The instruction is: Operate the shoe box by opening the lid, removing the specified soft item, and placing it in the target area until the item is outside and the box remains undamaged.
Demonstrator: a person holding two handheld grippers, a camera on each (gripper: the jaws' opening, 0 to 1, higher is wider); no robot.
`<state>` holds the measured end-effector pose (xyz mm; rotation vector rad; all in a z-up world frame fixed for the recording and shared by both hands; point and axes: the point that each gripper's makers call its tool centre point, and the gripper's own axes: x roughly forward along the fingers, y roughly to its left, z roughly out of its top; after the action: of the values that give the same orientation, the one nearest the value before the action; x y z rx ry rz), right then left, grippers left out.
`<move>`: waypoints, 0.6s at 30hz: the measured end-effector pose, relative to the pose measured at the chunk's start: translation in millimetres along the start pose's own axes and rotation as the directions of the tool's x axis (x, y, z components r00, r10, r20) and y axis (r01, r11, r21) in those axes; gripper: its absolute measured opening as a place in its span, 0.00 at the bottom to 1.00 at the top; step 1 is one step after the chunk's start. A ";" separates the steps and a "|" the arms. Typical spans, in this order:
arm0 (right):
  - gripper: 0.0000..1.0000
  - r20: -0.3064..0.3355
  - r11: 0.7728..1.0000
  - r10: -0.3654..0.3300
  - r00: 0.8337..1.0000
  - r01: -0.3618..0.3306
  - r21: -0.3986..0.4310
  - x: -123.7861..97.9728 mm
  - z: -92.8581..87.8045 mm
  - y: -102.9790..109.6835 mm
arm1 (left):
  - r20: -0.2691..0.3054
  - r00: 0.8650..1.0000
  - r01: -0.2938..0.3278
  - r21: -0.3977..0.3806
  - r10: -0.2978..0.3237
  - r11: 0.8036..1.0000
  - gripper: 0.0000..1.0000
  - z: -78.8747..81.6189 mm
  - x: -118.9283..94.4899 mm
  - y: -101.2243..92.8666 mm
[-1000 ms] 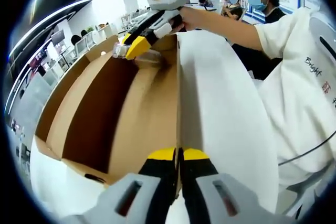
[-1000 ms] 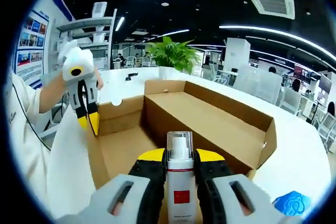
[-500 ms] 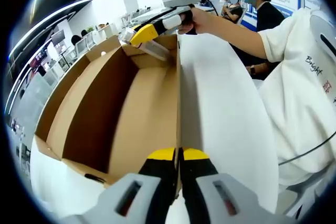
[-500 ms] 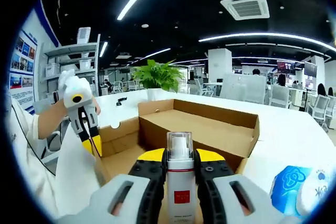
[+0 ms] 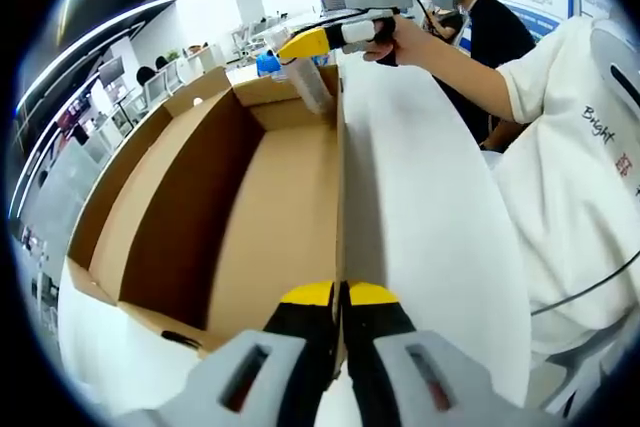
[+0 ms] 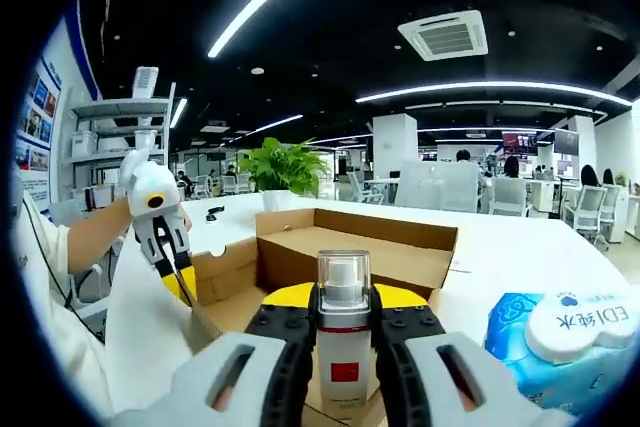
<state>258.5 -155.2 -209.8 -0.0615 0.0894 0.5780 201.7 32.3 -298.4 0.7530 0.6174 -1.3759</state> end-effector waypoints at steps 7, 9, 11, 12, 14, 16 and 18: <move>0.20 0.027 1.000 -0.023 0.999 0.024 -0.017 -14.2 1.3 2.2 | 0.001 1.000 0.000 -0.001 0.000 1.000 0.02 0.1 -0.1 -0.3; 0.20 0.039 1.000 -0.024 0.999 0.025 -0.017 -14.4 3.6 1.5 | 0.000 1.000 0.001 -0.002 -0.001 1.000 0.02 0.2 -0.1 -0.3; 0.19 0.047 0.999 -0.034 0.998 0.035 -0.025 -13.9 5.3 1.7 | 0.000 1.000 0.000 -0.003 0.000 1.000 0.02 0.1 -0.1 -0.2; 0.19 0.052 0.999 -0.037 0.998 0.039 -0.033 -13.6 6.1 2.1 | 0.000 1.000 -0.001 -0.002 0.001 1.000 0.02 0.1 -0.2 -0.2; 0.19 0.052 0.998 -0.040 0.998 0.042 -0.042 -13.0 6.4 4.5 | 0.003 1.000 -0.005 0.000 0.005 1.000 0.02 0.2 -0.2 0.1; 0.19 0.058 0.998 -0.045 0.997 0.048 -0.040 -13.1 6.4 5.4 | 0.004 1.000 -0.007 0.002 0.007 1.000 0.02 0.3 -0.2 0.2; 0.19 0.057 0.997 -0.057 0.997 0.060 -0.045 -13.1 5.1 4.8 | 0.005 1.000 -0.007 0.001 0.007 1.000 0.02 0.4 -0.2 0.4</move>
<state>245.2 -157.9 -203.5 -0.0930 0.0198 0.5226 202.1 32.2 -298.0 0.7519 0.6098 -1.3713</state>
